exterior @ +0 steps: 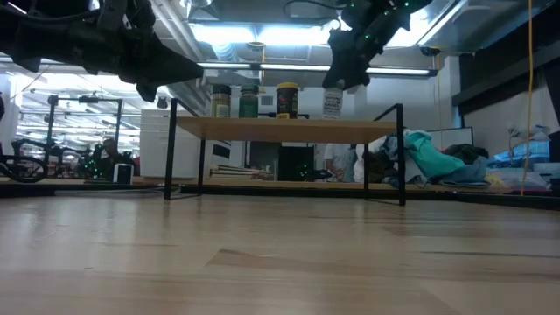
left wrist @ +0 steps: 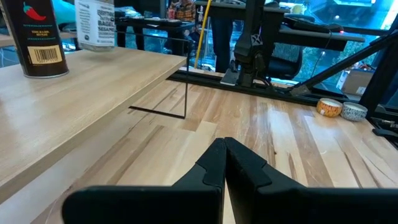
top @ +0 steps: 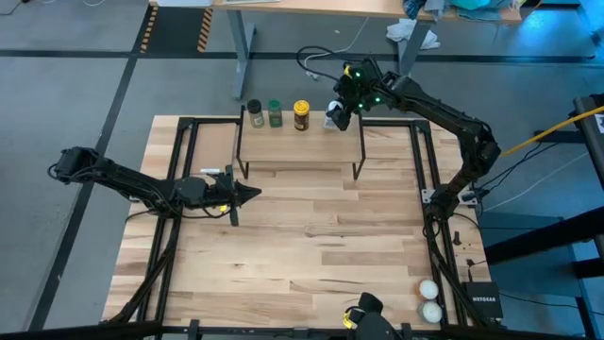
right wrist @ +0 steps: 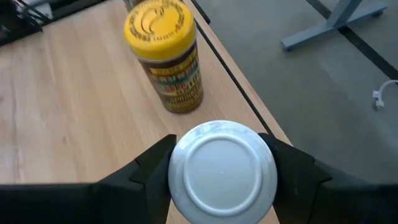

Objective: Shelf spices
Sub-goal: Put the white seasoning bottle on the shelf

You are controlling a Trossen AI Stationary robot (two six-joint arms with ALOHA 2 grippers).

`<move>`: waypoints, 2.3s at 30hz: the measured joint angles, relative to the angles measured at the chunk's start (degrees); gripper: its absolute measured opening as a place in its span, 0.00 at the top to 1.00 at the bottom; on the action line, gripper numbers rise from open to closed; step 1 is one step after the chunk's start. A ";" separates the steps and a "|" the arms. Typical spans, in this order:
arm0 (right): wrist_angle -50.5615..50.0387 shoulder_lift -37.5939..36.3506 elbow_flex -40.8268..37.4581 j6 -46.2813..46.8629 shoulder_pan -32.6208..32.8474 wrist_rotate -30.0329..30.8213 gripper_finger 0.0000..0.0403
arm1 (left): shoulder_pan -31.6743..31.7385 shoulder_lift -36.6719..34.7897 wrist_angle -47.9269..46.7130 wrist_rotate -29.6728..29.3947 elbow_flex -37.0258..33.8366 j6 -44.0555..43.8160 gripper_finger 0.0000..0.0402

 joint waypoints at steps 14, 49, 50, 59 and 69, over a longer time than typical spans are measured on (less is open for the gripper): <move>-1.51 0.00 0.00 -0.49 0.00 0.75 0.47 | 0.02 -0.02 0.16 0.02 0.00 -0.22 1.00; 9.13 0.00 0.04 -2.36 0.66 0.80 0.41 | 0.02 0.00 -0.28 0.04 0.00 -0.23 1.00; 10.01 0.00 0.04 -2.54 0.94 1.14 0.41 | 0.01 0.00 -0.28 0.04 0.00 -0.17 1.00; 8.34 0.00 5.30 -6.51 6.43 5.84 0.46 | 0.00 0.00 -1.31 0.04 0.00 -0.24 1.00; -3.87 -0.07 7.47 -8.12 12.90 16.20 0.97 | -0.01 -0.02 -1.50 0.04 0.00 -0.44 1.00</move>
